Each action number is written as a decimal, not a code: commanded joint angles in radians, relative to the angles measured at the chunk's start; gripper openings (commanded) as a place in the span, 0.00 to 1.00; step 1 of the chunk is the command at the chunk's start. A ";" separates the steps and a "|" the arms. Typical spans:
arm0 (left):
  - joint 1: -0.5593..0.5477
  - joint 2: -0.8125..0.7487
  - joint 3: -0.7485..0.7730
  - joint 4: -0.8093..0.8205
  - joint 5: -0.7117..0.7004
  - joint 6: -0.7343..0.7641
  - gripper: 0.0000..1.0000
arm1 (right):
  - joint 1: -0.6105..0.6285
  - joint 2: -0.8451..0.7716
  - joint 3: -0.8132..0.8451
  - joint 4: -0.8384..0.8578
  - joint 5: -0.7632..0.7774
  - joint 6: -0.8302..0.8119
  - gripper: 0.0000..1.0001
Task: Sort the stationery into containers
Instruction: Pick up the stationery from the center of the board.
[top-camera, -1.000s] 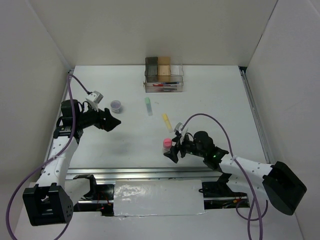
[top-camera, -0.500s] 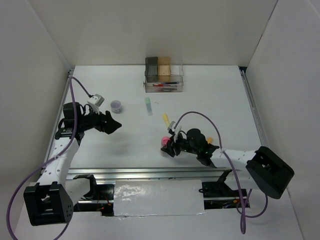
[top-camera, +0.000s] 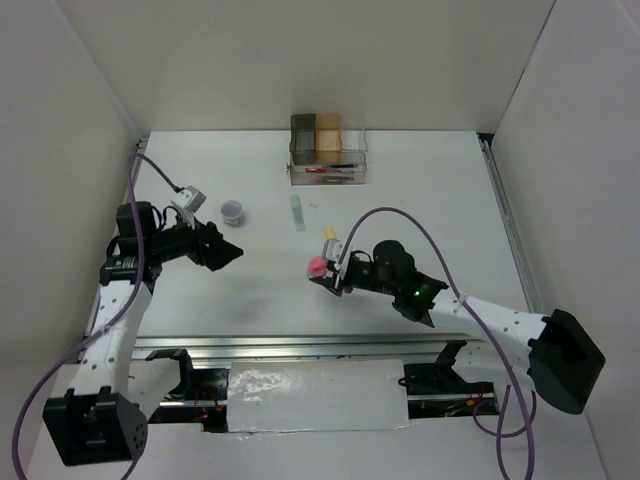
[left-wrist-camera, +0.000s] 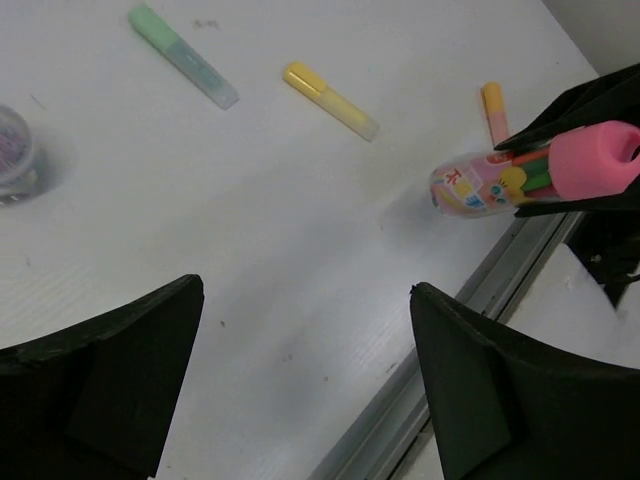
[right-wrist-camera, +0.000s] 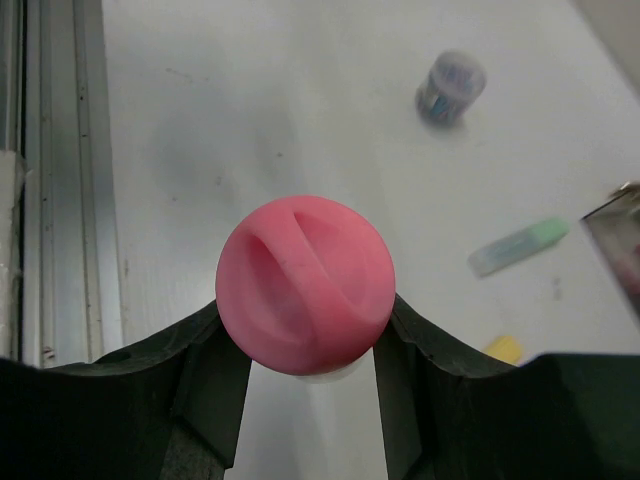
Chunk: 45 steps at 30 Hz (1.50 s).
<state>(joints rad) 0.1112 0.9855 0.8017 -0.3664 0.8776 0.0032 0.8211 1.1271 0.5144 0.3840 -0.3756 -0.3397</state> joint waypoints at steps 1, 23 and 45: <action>-0.034 -0.129 0.045 -0.006 -0.009 0.085 0.95 | 0.038 -0.072 0.068 -0.077 0.030 -0.247 0.00; -0.146 -0.242 0.286 -0.301 0.032 0.555 0.59 | 0.222 0.048 0.345 -0.068 0.422 -0.389 0.00; -0.145 -0.150 0.412 -0.367 0.195 0.753 0.37 | 0.270 0.280 0.631 -0.206 0.442 -0.327 0.00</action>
<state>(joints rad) -0.0299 0.8246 1.1759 -0.7422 1.0069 0.7311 1.0672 1.4067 1.0859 0.1352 0.0498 -0.6529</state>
